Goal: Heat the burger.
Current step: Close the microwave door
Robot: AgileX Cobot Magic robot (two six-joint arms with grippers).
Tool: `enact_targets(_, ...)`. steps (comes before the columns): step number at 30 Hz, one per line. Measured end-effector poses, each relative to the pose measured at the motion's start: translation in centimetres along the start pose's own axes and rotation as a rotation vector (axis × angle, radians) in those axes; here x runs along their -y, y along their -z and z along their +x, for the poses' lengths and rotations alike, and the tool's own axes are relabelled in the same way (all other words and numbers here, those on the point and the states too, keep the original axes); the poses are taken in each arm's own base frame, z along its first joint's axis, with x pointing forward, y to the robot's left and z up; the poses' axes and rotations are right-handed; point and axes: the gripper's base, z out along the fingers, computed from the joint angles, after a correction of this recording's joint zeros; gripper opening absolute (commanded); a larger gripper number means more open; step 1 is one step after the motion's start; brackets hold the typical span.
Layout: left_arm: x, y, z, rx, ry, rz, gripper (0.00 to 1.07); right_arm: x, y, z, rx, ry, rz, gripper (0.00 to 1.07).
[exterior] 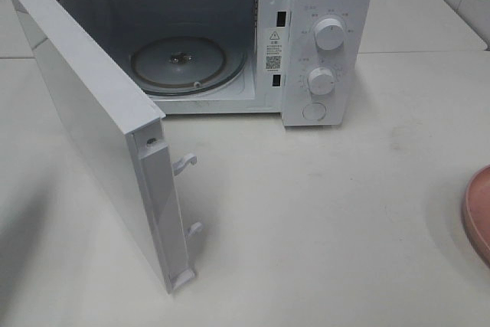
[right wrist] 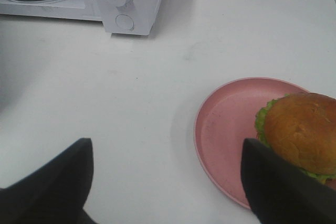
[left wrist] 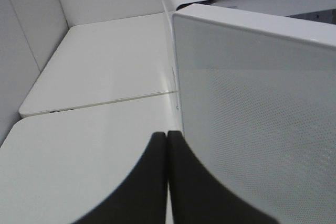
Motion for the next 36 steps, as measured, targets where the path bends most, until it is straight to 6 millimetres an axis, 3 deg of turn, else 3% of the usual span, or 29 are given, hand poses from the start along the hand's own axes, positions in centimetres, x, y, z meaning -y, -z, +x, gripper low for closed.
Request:
enact_targets(9,1.2,-3.0,1.9,0.039,0.041,0.099,0.00,0.0,0.0,0.0,0.000,0.000,0.000,0.75)
enact_targets(15,2.1,-3.7,2.6,0.046,0.066,0.155,0.00,0.0,0.0,0.0,0.000,0.000,0.000,0.75)
enact_targets(17,3.9,-4.6,3.0,0.027,0.064,0.230,0.00,0.0,0.0,0.0,0.000,0.000,0.000,0.75)
enact_targets(20,4.4,-4.8,3.1,0.024,0.071,0.239,0.00,0.0,0.0,0.0,0.000,0.000,0.000,0.75)
enact_targets(33,10.8,-6.3,3.1,0.025,0.097,0.268,0.00,0.0,0.0,0.0,0.000,0.000,0.000,0.75)
enact_targets(36,11.4,-6.5,2.9,0.028,0.103,0.259,0.00,0.0,0.0,0.0,0.000,0.000,0.000,0.75)
